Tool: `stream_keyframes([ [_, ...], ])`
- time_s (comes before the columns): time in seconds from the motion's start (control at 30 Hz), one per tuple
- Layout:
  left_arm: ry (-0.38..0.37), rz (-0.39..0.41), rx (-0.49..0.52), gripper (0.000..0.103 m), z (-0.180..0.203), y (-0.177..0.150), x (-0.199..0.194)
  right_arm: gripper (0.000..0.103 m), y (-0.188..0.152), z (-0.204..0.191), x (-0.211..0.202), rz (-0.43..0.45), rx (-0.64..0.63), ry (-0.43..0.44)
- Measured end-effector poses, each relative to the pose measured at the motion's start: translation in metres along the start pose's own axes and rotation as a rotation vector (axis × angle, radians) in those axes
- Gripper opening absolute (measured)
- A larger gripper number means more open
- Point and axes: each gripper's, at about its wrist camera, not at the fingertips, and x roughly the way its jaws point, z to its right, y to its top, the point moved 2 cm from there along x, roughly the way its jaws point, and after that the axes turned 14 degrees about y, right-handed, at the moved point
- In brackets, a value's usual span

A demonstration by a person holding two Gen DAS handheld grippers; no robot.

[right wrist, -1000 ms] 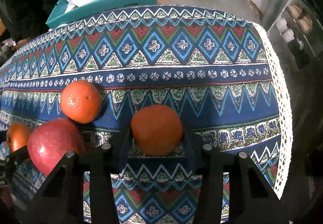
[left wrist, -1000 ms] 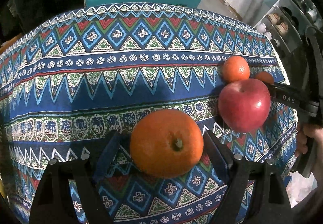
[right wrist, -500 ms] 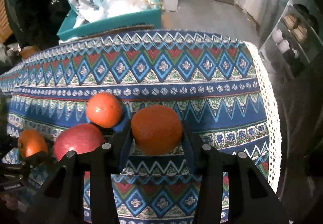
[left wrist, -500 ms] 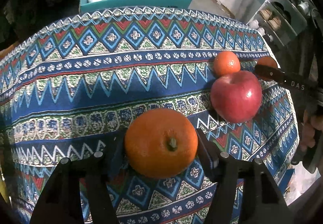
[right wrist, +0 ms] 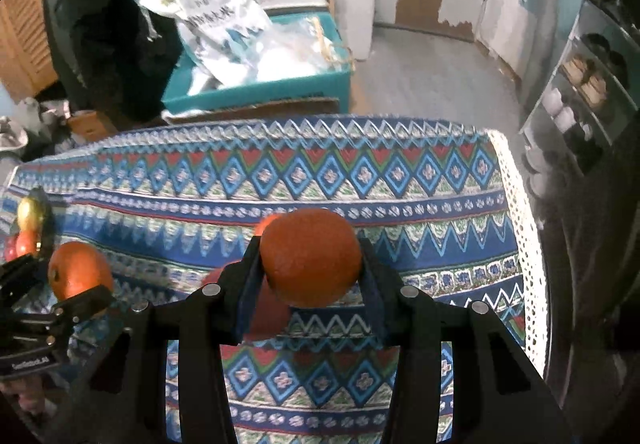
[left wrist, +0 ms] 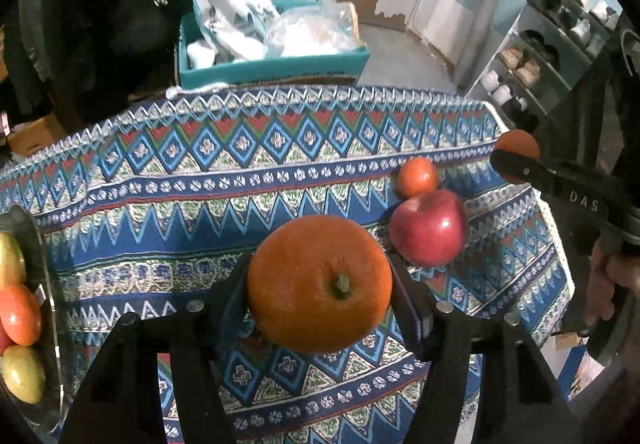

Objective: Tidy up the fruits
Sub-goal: 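Lift and carry orange with left gripper while right gripper carries its orange to bowl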

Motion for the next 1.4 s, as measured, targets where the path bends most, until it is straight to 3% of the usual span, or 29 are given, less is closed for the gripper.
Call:
stream_keyframes([
  [0.77, 0.028, 0.174, -0.059, 0.066, -0.047, 0.005, -0.092, 0.045, 0.017, -0.1, -0.076, 0.158, -0.134, 0.137],
  [1.4, 0.071, 0.239, -0.117, 0.066, -0.094, -0.003, -0.13, 0.045, 0.028, -0.177, -0.083, 0.173, -0.247, 0.245],
])
